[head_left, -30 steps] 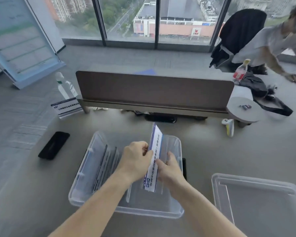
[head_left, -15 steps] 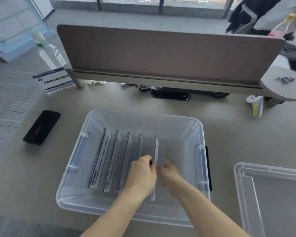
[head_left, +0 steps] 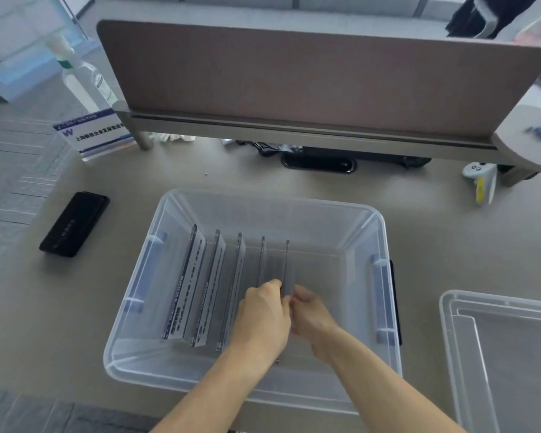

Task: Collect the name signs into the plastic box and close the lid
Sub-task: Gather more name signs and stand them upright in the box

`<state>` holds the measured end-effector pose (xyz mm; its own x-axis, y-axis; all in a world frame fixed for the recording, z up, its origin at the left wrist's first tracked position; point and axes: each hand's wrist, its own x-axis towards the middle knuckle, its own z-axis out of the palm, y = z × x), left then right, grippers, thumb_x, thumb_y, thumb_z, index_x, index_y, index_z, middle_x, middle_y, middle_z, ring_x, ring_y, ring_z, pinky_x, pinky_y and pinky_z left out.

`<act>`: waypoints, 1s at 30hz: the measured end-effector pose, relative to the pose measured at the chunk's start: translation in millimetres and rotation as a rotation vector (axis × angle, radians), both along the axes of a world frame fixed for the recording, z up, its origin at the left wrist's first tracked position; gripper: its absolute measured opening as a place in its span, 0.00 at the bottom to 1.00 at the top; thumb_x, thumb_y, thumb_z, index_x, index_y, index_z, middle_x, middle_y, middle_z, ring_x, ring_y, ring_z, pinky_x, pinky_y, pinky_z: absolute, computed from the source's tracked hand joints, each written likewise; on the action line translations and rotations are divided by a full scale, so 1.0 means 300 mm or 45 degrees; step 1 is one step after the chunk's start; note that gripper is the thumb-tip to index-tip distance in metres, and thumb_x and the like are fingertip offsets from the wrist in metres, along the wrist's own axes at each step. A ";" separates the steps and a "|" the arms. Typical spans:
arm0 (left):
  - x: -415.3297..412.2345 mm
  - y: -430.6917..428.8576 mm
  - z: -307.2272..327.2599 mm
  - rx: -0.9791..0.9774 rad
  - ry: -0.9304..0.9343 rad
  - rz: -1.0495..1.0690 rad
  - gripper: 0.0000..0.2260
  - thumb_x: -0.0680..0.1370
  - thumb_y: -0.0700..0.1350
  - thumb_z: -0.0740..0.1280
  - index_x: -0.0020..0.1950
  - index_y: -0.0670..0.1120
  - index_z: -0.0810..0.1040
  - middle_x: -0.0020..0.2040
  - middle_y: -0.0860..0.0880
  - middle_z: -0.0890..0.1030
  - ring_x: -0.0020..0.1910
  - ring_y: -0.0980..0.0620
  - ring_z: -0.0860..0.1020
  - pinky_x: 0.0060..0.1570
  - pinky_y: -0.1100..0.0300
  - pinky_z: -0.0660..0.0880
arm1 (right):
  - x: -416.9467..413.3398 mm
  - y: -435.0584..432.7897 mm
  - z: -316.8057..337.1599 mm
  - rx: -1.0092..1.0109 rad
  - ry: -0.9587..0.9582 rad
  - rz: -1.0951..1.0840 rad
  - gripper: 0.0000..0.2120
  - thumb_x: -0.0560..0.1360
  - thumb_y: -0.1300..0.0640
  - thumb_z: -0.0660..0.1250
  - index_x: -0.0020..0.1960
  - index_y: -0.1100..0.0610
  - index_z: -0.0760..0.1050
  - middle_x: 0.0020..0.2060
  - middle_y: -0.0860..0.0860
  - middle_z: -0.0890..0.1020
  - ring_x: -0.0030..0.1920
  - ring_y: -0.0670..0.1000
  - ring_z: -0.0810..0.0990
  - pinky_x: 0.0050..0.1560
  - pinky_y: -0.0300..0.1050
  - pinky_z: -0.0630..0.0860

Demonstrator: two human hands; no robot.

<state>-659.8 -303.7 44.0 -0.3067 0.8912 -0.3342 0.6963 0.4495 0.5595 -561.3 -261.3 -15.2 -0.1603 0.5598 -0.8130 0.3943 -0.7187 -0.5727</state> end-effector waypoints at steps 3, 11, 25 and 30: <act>-0.001 0.003 0.001 0.007 0.009 -0.013 0.10 0.81 0.48 0.65 0.41 0.48 0.72 0.37 0.46 0.81 0.38 0.42 0.82 0.36 0.50 0.79 | 0.004 0.002 0.013 -0.026 0.000 0.011 0.31 0.80 0.53 0.60 0.81 0.55 0.57 0.78 0.52 0.67 0.76 0.56 0.67 0.74 0.59 0.69; 0.004 0.006 0.033 -0.054 0.068 -0.054 0.11 0.82 0.52 0.64 0.51 0.45 0.77 0.43 0.44 0.82 0.44 0.42 0.83 0.44 0.49 0.81 | 0.008 -0.004 0.039 0.009 0.033 0.021 0.31 0.81 0.56 0.56 0.82 0.51 0.51 0.80 0.51 0.63 0.77 0.56 0.66 0.74 0.59 0.68; -0.469 0.056 0.709 0.379 -0.260 0.367 0.15 0.80 0.48 0.69 0.67 0.51 0.77 0.62 0.54 0.82 0.61 0.58 0.79 0.61 0.64 0.71 | -0.087 0.176 0.764 0.883 0.237 -0.190 0.16 0.82 0.54 0.63 0.70 0.52 0.71 0.60 0.50 0.80 0.55 0.43 0.78 0.57 0.42 0.70; -0.794 0.116 0.762 0.382 -0.232 0.575 0.12 0.79 0.47 0.70 0.62 0.48 0.80 0.57 0.49 0.84 0.56 0.51 0.81 0.62 0.54 0.76 | -0.313 0.214 0.892 0.966 0.345 -0.017 0.11 0.81 0.54 0.66 0.63 0.48 0.74 0.55 0.47 0.82 0.55 0.38 0.79 0.49 0.31 0.71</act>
<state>-897.9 -268.8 272.5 -0.6402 0.7493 -0.1696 0.3528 0.4829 0.8015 -655.2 -197.0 252.3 -0.2867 0.9471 -0.1443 0.1658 -0.0993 -0.9812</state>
